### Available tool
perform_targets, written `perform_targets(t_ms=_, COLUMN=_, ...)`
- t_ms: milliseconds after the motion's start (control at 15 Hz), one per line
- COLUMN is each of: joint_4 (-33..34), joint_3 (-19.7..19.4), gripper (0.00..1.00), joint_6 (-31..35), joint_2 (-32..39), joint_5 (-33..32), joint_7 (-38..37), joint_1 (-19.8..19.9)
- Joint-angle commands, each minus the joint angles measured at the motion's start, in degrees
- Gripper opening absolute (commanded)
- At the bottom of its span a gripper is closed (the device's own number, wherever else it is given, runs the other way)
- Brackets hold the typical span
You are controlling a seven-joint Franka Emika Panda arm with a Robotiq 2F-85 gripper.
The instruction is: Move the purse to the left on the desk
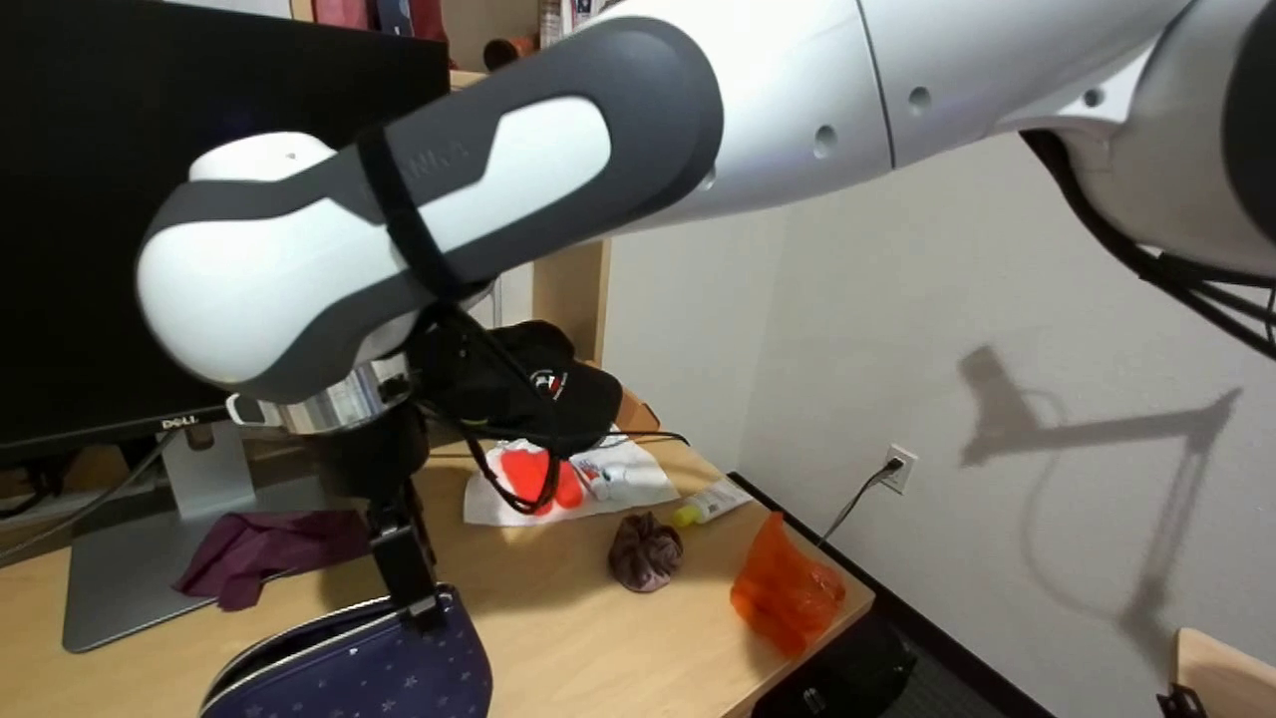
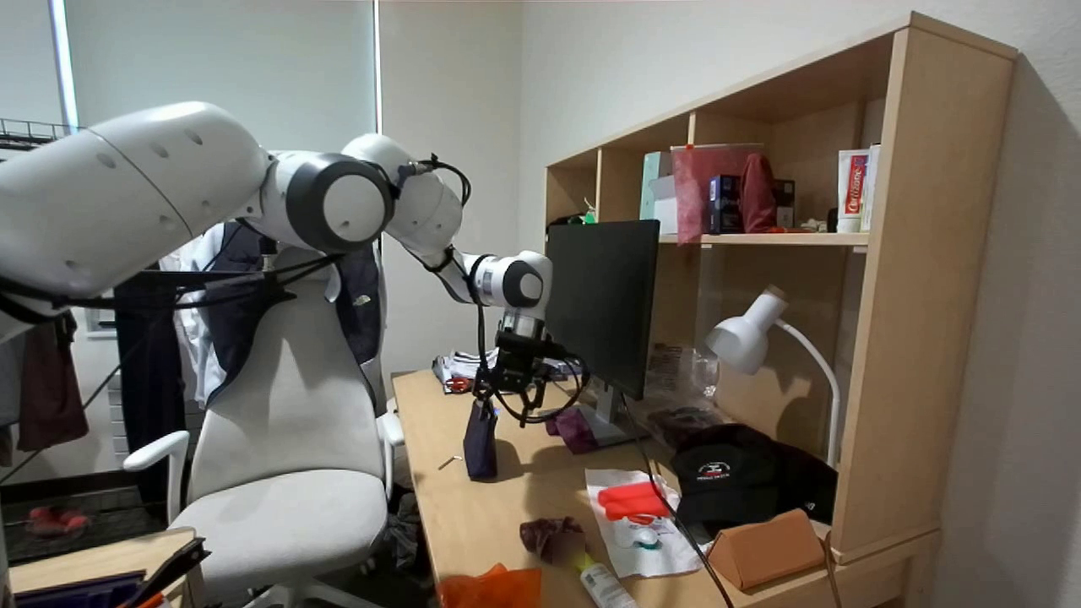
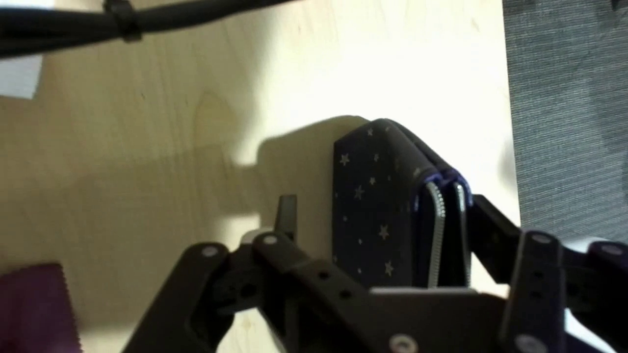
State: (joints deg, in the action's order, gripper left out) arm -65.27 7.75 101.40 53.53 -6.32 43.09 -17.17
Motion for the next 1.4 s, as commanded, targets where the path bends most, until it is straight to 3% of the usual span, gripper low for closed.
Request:
perform_targets(t_ms=0, joint_4=-8.5, joint_3=-1.3, gripper=1.00, joint_6=-1.3, joint_2=-8.5, joint_5=1.7, joint_7=-3.7, joint_1=2.6)
perform_targets(t_ms=133, joint_4=-13.0, joint_3=-1.5, gripper=1.00, joint_6=-1.6, joint_2=-12.9, joint_5=3.2, joint_7=-3.5, joint_1=4.7)
perform_targets(t_ms=200, joint_4=-14.5, joint_3=0.3, gripper=1.00, joint_6=-2.7, joint_2=-14.5, joint_5=2.7, joint_7=-4.1, joint_1=7.0)
perform_targets(t_ms=600, joint_4=-23.8, joint_3=-2.0, gripper=1.00, joint_6=-10.7, joint_2=-24.2, joint_5=4.4, joint_7=-11.0, joint_1=14.0)
perform_targets(t_ms=733, joint_4=-26.2, joint_3=-1.9, gripper=1.00, joint_6=-11.8, joint_2=-26.0, joint_5=8.0, joint_7=-9.9, joint_1=17.7)
perform_targets(t_ms=1067, joint_4=-38.4, joint_3=-3.9, gripper=1.00, joint_6=-2.4, joint_2=-35.0, joint_5=17.6, joint_7=-9.2, joint_1=24.0)
perform_targets(t_ms=1333, joint_4=-48.6, joint_3=-6.6, gripper=1.00, joint_6=8.7, joint_2=-44.3, joint_5=18.0, joint_7=-12.4, joint_1=24.1)
